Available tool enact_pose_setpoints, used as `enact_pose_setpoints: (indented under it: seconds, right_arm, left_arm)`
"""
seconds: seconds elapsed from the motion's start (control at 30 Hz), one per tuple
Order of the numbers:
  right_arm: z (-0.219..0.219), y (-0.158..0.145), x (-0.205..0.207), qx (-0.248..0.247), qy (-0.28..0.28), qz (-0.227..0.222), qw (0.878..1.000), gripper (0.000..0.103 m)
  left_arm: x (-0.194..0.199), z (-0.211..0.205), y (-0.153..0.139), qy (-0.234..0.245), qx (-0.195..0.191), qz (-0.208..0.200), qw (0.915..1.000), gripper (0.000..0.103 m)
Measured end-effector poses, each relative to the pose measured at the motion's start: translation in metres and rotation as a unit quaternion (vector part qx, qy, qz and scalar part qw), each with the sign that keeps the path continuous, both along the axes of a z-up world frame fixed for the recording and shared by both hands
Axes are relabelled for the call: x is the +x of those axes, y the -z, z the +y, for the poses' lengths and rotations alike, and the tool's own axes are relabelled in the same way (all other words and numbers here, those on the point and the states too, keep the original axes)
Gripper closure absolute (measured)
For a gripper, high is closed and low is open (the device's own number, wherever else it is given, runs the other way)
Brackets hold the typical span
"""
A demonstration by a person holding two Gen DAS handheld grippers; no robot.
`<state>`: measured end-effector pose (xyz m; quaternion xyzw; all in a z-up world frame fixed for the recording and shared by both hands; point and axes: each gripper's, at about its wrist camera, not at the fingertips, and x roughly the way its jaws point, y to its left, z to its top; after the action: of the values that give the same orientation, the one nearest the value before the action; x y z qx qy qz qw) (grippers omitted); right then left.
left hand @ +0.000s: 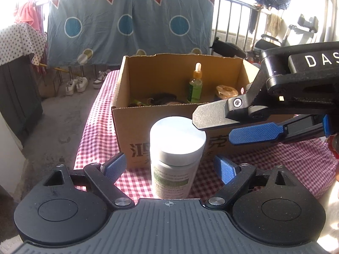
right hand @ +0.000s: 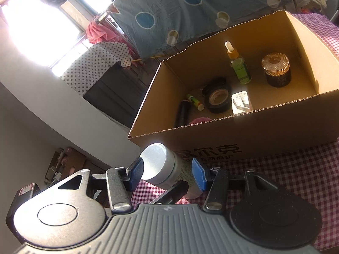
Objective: Organize rigid objects
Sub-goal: 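Move the right tool to the white pill bottle and close on it, then lift the white pill bottle into the box and open the right tool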
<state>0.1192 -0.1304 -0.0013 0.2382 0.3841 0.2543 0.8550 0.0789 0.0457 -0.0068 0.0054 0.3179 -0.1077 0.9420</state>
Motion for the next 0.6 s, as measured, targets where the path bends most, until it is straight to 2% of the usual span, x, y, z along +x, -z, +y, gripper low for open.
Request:
enact_pose_setpoints:
  seconds: [0.13, 0.2, 0.27, 0.37, 0.5, 0.6]
  right_arm:
    - [0.003, -0.002, 0.002, -0.005, -0.006, -0.012, 1.000, 0.024]
    - [0.002, 0.000, 0.006, -0.007, -0.004, -0.009, 1.000, 0.024]
    - [0.001, 0.003, 0.008, -0.007, -0.005, -0.008, 1.000, 0.024]
    - [0.002, 0.005, 0.009, -0.007, -0.008, -0.010, 1.000, 0.025]
    - [-0.002, 0.009, 0.007, 0.008, -0.010, 0.000, 1.000, 0.034]
    - [-0.008, 0.009, 0.002, 0.015, -0.008, 0.000, 1.000, 0.036]
  left_arm:
    - [0.006, -0.003, 0.001, 0.003, -0.003, 0.004, 1.0000, 0.031]
    - [0.008, -0.003, 0.001, 0.000, -0.004, 0.002, 1.0000, 0.042]
    - [0.008, -0.005, 0.001, -0.004, -0.009, 0.002, 1.0000, 0.048]
    - [0.006, -0.008, 0.000, -0.011, -0.009, -0.001, 0.9999, 0.048]
    - [0.001, -0.013, -0.003, -0.008, -0.017, -0.003, 0.9998, 0.049]
    - [-0.001, -0.021, -0.007, 0.001, -0.010, -0.010, 0.9999, 0.049]
